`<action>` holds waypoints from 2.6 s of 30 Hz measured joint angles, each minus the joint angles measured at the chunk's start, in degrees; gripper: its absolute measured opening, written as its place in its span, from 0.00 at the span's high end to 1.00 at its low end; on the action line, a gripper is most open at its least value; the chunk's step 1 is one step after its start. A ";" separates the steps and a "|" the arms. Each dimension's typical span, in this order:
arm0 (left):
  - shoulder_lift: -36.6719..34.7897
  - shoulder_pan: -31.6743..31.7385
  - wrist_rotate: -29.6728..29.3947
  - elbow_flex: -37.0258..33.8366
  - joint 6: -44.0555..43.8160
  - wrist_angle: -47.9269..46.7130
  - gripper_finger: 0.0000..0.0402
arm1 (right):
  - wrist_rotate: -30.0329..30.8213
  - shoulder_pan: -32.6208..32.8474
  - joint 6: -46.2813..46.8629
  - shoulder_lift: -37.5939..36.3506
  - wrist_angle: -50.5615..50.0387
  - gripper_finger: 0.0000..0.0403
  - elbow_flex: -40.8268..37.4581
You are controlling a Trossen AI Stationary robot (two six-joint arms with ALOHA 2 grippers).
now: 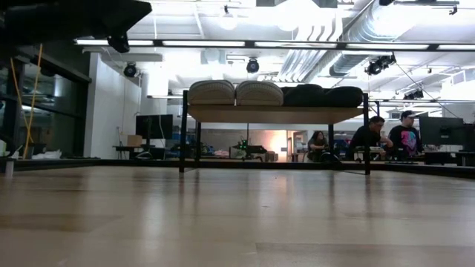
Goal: Pick and place slides into the shelf
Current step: Return to Home Position
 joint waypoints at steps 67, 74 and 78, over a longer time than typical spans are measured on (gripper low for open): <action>-37.07 0.02 -1.42 -2.84 -2.81 -32.82 1.00 | -6.97 -1.75 -7.40 -32.80 16.59 1.00 -21.34; -37.07 0.02 -1.56 -2.82 -2.79 -32.66 1.00 | -2.15 -1.72 -10.27 -31.88 23.20 1.00 -24.41; -37.07 0.02 -1.60 -2.81 -2.79 -32.69 1.00 | -2.40 -1.56 -11.13 -31.22 22.44 1.00 -24.31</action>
